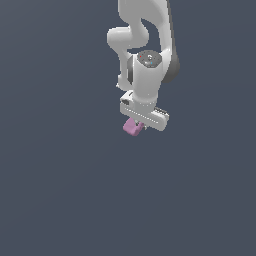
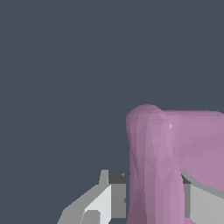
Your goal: Pick up the object and move it to a goal position.
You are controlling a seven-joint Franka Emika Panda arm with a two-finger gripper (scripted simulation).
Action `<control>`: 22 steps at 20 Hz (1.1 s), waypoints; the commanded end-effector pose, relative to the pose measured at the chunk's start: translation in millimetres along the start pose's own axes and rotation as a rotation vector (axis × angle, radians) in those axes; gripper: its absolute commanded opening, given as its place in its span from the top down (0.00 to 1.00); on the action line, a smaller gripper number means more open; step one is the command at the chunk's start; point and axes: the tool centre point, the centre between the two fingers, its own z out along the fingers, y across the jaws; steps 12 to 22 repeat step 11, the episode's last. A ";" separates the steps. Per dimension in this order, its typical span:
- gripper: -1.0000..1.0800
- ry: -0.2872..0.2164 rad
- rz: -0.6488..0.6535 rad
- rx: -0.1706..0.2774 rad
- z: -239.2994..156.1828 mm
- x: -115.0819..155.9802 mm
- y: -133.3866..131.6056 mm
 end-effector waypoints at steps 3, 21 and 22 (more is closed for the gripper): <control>1.00 -0.001 0.001 -0.002 -19.2 -18.0 -4.2; 1.00 -0.002 0.002 -0.003 -32.8 -29.8 -8.2; 1.00 -0.002 0.002 -0.003 -32.8 -29.8 -8.2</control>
